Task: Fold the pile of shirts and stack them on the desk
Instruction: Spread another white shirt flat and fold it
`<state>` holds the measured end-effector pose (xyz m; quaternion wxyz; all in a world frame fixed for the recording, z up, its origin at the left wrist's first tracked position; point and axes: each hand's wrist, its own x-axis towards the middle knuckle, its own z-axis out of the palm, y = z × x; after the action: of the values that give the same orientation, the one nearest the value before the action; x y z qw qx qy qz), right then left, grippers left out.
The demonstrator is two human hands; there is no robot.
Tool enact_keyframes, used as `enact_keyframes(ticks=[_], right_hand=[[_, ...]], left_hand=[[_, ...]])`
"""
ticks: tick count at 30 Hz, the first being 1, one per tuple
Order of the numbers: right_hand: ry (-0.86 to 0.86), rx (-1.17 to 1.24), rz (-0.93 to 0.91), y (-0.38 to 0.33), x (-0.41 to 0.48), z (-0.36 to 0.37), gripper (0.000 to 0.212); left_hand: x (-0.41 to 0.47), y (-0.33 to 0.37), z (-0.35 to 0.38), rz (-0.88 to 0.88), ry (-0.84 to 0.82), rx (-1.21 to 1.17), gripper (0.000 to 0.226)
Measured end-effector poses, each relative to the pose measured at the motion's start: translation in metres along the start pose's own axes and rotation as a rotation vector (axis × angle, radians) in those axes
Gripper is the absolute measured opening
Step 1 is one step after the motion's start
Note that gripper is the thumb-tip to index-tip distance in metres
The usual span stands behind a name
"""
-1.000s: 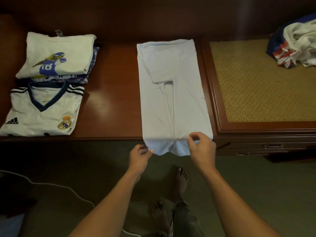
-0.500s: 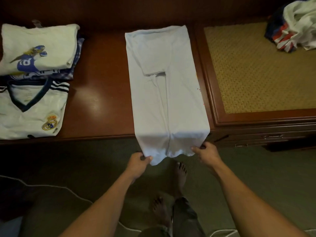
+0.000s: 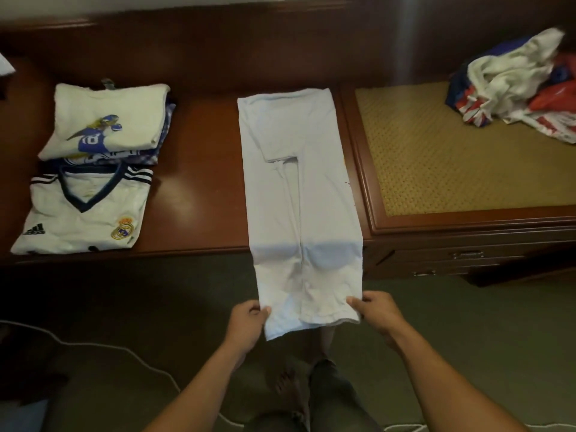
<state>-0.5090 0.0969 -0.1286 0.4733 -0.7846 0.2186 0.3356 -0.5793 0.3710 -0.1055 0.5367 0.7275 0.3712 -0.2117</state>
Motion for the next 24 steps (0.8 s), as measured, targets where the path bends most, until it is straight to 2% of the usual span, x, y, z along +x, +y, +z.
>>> enact_keyframes(ticks=[8, 10, 12, 15, 18, 19, 21, 22, 24], right_hand=[[0.121, 0.105, 0.004, -0.063, -0.07, -0.021, 0.017], [0.156, 0.142, -0.021, -0.081, -0.08, -0.03, 0.008], [0.211, 0.205, -0.07, -0.097, -0.087, -0.039, 0.014], [0.203, 0.292, -0.116, -0.118, -0.09, -0.051, 0.011], [0.101, 0.401, -0.103, -0.138, -0.092, -0.062, 0.002], [0.069, 0.398, -0.109, -0.142, -0.092, -0.067, 0.004], [0.003, 0.303, -0.168, -0.149, -0.091, -0.075, 0.026], [-0.02, 0.232, -0.199, -0.152, -0.09, -0.078, 0.039], [-0.048, 0.13, -0.232, -0.16, -0.087, -0.083, 0.046]], left_hand=[[-0.059, 0.058, -0.034, -0.015, 0.053, -0.17, 0.014], [-0.067, 0.075, -0.041, -0.002, 0.065, -0.207, 0.021], [-0.073, 0.09, -0.048, 0.02, 0.087, -0.249, 0.026], [-0.081, 0.112, -0.058, 0.037, 0.052, -0.281, 0.02], [-0.087, 0.128, -0.071, 0.081, -0.065, -0.257, 0.048], [-0.088, 0.132, -0.075, 0.115, -0.114, -0.243, 0.058], [-0.087, 0.136, -0.081, 0.196, -0.168, -0.193, 0.07], [-0.085, 0.137, -0.083, 0.244, -0.166, -0.145, 0.072], [-0.08, 0.143, -0.082, 0.348, -0.137, -0.045, 0.068]])
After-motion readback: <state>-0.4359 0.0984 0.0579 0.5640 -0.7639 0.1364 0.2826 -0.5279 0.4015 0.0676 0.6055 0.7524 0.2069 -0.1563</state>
